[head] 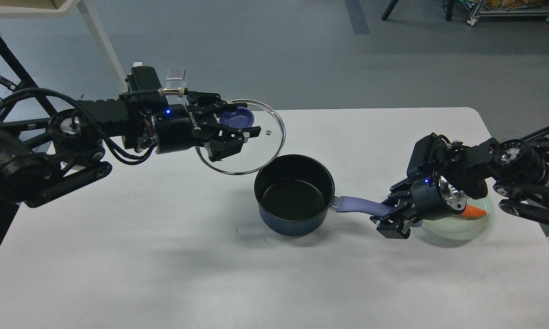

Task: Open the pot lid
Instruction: 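Lift the glass lid off the pot and swing it aside, then lower the glass lid onto the table beside the pot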

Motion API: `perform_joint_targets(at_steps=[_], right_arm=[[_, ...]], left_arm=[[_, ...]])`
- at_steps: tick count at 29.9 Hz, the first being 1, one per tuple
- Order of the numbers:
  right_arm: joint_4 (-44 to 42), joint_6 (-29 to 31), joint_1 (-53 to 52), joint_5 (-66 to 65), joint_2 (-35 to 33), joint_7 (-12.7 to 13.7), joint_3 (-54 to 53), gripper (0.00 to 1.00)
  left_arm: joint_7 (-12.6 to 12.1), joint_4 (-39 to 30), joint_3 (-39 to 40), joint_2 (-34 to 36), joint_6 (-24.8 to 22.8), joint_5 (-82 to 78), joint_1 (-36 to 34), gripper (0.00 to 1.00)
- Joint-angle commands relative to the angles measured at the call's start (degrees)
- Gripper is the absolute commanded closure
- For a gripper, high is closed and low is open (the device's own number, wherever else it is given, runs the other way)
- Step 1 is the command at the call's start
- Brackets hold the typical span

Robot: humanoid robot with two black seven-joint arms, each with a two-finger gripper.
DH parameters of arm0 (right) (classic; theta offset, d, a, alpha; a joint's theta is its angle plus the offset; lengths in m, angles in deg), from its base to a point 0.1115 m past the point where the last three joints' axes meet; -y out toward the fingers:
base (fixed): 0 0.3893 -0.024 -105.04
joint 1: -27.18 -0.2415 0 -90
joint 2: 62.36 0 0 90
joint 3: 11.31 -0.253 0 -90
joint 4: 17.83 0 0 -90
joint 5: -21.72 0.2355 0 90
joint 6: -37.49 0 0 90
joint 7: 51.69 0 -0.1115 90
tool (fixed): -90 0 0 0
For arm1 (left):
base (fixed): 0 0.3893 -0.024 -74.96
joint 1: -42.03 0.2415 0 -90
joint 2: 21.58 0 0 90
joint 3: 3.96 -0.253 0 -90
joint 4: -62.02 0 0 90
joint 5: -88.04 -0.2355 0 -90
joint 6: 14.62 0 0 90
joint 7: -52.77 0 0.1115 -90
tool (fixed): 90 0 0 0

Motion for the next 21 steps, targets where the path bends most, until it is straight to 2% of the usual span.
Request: perform_joint_targets(at_steps=[1,3,9,14,21], right_arm=[[-0.01,0.0,0.0,0.08,-0.01,0.0,0.0,0.72],[-0.01,0.0,0.0,0.08,0.08,0.0,0.0,0.72],[-0.01,0.0,0.0,0.08,0.08,0.0,0.0,0.72],[-0.01,0.0,0.0,0.0,0.08,0.0,0.0,0.72],[-0.01,0.0,0.0,0.0,-0.01,0.0,0.0,0.72]], left_arm=[[0.0,-1.4,-0.58,6.29,5.25,0.1,4.4,0.63],[0.0,-1.4,-0.67,8.24,6.66,0.1,6.43,0.63],[0.0,-0.17,-2.07,12.37,15.18,-0.78,17.32,0.62],[0.0,3.08,-2.25,12.64,15.59,-0.87,22.96,0.62],[0.0,8.7,-3.13,11.32,15.59,-0.87,24.28,0.62]])
